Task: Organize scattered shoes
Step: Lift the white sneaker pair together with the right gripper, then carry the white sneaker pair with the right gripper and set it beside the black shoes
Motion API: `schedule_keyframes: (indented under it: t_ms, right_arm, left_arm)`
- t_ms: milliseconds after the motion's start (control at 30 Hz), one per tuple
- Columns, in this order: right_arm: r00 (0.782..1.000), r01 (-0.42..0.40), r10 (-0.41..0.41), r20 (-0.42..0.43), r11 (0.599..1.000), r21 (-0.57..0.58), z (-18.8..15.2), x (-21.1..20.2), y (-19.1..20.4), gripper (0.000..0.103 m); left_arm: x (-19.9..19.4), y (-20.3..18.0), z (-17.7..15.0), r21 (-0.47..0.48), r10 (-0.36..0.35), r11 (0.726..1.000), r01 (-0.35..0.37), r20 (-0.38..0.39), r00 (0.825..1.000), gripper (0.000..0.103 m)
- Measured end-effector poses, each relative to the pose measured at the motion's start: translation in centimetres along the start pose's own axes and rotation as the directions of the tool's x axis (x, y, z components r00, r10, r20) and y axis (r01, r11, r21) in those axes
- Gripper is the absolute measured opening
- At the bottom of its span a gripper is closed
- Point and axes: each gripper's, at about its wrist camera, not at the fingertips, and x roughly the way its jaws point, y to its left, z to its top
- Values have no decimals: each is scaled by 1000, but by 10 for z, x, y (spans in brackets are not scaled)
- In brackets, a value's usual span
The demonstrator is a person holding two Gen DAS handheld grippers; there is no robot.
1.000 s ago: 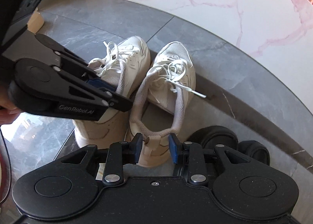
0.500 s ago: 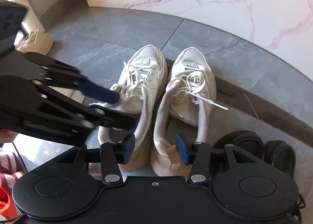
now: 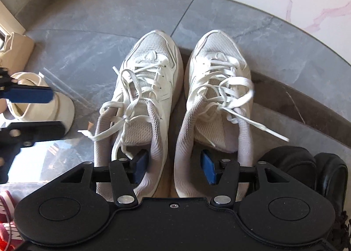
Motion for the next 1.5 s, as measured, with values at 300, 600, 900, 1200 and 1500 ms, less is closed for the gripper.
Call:
schedule_keyframes:
  t_ms: [300,600,900,1200,1500]
  right_arm:
    - [998,69,-70,7,959,-274,0,-9,17,20]
    - [978,179,-200,54,684,-708,-3,-35,54,19]
    - [947,142,-294,127,30,-989,-38,-52,86,18]
    - [951,-64,-272,149,-644,-763,-77,-64,79,18]
    - [945,-170,-286,158,-844,-509,-72,-46,64,19]
  left_arm:
    - [-18,14,-12,162,26,987,-14,-72,997,43]
    - [-70,46,-23,257,64,966,-43,-73,995,42]
    - [-84,85,-63,108,50,993,-39,-103,993,42]
    - [-89,107,-73,21,28,999,-26,-72,997,42]
    - [-96,122,-81,-40,2,999,-3,-42,999,42]
